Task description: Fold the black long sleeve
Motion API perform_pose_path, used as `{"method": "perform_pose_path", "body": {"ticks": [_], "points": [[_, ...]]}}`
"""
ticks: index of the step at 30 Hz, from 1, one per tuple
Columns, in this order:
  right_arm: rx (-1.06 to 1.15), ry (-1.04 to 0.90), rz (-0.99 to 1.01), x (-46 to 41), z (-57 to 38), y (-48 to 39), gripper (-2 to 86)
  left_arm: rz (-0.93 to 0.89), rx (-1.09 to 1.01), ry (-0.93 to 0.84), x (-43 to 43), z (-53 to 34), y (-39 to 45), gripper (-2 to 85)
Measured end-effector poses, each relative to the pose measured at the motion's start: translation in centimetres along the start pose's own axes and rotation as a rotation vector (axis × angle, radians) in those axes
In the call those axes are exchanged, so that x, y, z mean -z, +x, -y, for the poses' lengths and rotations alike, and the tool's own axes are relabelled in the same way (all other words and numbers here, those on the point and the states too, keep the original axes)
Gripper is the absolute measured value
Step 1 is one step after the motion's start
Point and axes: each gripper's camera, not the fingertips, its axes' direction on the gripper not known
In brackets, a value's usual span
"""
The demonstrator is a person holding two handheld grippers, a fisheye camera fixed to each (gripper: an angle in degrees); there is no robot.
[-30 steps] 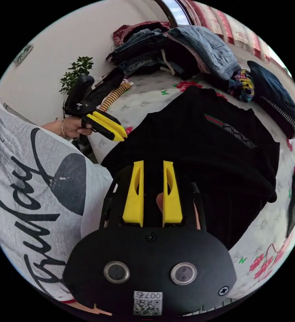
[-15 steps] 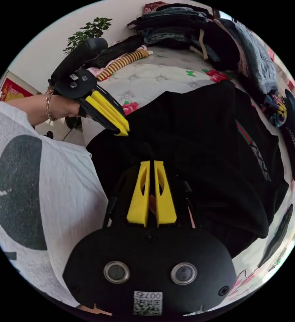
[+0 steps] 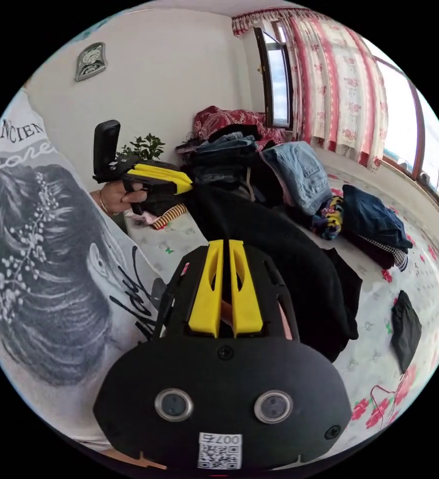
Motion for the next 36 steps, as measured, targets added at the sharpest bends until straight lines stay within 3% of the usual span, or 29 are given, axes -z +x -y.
{"method": "perform_pose_path", "body": {"ticks": [3, 6, 17, 22, 28, 33, 36], "points": [[-0.084, -0.294, 0.185, -7.0, -2.5, 0.1, 1.6, -0.174, 0.278, -0.282, -6.1, -6.4, -1.1, -1.0], [-0.125, -0.431, 0.219, -9.7, -4.8, -0.1, 3.0, -0.356, 0.459, -0.195, -5.2, -9.5, -1.5, -1.0], [-0.072, -0.201, 0.229, -2.9, -1.0, -0.5, 7.0, -0.466, 0.489, 0.036, 0.3, -4.7, -4.7, -1.0], [0.023, -0.112, 0.085, -1.2, 2.0, -3.2, 7.5, -0.484, 0.509, 0.071, 1.6, -2.6, -5.1, -1.0], [-0.021, -0.087, -0.136, -1.3, 4.2, -2.1, 1.5, -0.445, 0.490, 0.083, 2.4, -0.6, -5.7, -0.9], [-0.004, 0.038, 0.042, 4.7, 4.5, -0.3, 0.0, -0.414, 0.459, 0.115, 5.0, -2.1, -7.3, -1.0], [0.046, -0.015, 0.163, 4.1, 4.6, -1.1, -0.1, -0.419, 0.422, 0.075, 5.9, -4.3, -7.2, -1.0]]}}
